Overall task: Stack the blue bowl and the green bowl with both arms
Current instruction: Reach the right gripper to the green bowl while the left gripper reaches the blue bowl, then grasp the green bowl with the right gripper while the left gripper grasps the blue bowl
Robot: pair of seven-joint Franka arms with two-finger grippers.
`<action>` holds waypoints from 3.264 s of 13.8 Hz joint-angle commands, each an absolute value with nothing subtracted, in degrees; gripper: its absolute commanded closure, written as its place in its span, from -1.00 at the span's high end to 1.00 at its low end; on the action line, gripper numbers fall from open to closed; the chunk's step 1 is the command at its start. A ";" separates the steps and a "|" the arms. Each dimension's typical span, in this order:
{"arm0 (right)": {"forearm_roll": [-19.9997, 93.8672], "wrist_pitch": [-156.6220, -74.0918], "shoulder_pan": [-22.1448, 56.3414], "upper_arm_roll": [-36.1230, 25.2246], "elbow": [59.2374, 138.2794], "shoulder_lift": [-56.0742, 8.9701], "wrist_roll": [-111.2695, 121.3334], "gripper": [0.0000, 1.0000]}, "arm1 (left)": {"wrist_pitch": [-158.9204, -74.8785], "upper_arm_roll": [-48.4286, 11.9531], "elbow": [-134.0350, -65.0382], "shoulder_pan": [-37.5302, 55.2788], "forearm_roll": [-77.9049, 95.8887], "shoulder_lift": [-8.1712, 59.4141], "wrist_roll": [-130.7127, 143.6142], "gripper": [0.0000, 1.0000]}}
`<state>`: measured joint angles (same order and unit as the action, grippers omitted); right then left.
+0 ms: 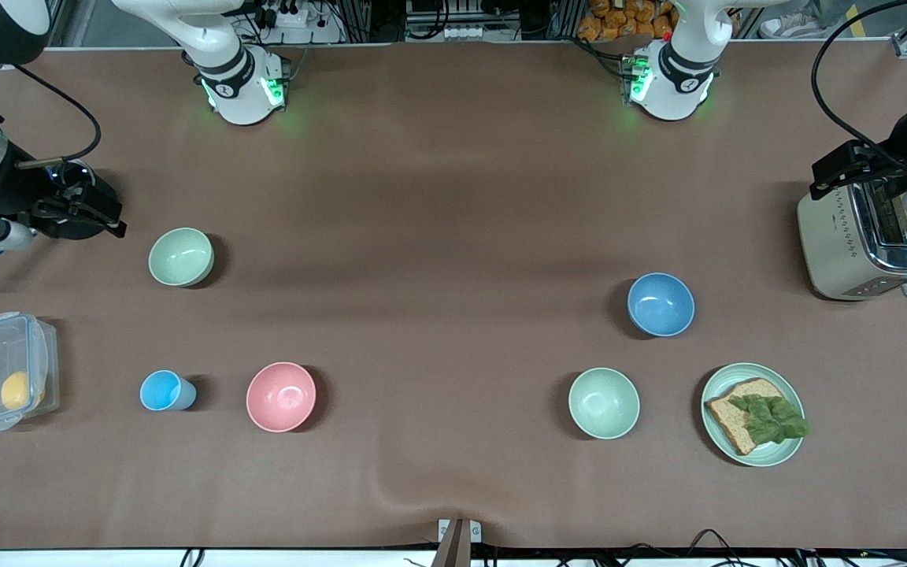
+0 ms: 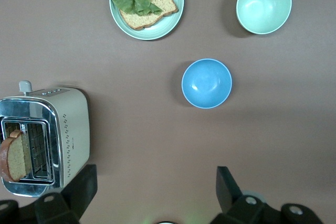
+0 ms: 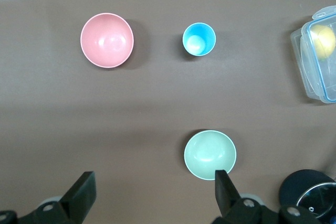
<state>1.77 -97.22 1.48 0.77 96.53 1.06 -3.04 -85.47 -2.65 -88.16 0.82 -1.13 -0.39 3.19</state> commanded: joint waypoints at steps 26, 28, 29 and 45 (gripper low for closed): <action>4.75 -128.29 -16.96 -0.09 122.15 -11.42 24.78 1.00 | -110.82 -3.16 -109.15 -0.09 -0.88 13.52 1.41 1.00; 4.75 -132.00 -17.22 -0.09 124.44 -12.91 28.98 1.00 | -113.36 -3.16 -110.30 0.35 -0.88 15.28 1.41 1.00; 4.75 -133.75 -17.57 -0.09 125.41 -13.96 30.83 1.00 | -114.34 -3.16 -110.56 0.35 -0.88 15.99 1.41 1.00; 4.83 -145.72 -17.49 0.26 134.21 -16.26 34.10 -1.00 | -121.99 -3.16 -114.70 1.05 -1.41 22.67 1.41 1.00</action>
